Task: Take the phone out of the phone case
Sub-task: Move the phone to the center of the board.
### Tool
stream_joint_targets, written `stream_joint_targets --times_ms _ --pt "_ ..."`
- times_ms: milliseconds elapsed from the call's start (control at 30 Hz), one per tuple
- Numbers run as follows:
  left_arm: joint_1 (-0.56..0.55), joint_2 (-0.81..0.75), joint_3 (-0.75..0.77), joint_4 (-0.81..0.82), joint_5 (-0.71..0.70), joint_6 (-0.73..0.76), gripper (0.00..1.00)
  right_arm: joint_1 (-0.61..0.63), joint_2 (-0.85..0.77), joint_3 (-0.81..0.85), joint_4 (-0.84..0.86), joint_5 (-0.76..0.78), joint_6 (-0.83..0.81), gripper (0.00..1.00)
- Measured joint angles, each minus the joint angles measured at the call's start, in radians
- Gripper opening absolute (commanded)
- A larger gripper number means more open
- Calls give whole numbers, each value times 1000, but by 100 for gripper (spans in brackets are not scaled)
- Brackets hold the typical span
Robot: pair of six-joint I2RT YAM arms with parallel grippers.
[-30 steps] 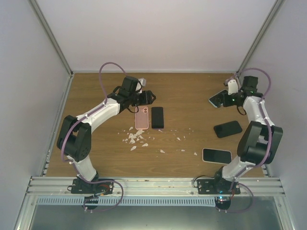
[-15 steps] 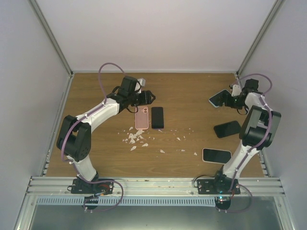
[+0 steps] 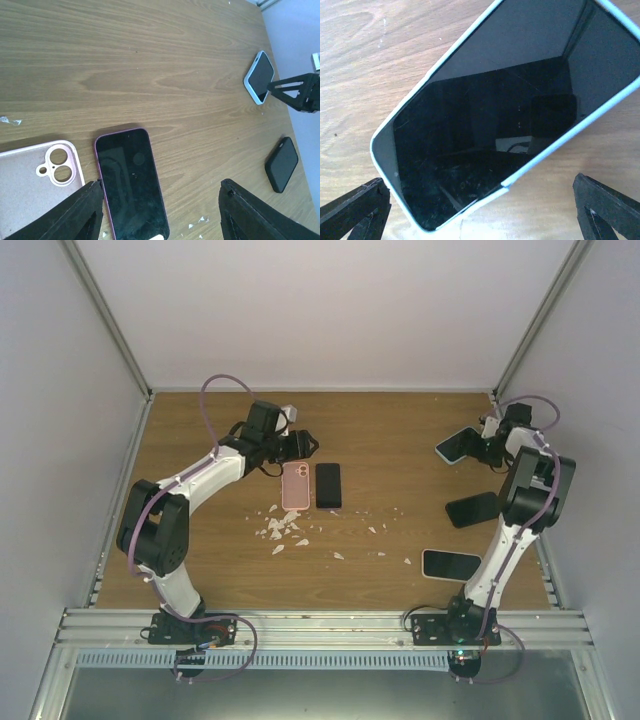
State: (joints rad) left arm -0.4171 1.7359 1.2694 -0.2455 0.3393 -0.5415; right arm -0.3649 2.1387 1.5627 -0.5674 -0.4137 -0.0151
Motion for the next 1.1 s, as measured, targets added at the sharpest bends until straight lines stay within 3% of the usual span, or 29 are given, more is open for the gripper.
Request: stream_joint_targets --times_ms 500,833,1100 --pt "12 -18 -13 5 2 -8 65 36 167 219 -8 -77 -43 100" --pt "19 -18 -13 10 8 -9 65 167 217 288 -32 -109 -213 100" --pt "19 -18 -13 10 12 -8 65 276 217 289 -46 -43 -331 100"
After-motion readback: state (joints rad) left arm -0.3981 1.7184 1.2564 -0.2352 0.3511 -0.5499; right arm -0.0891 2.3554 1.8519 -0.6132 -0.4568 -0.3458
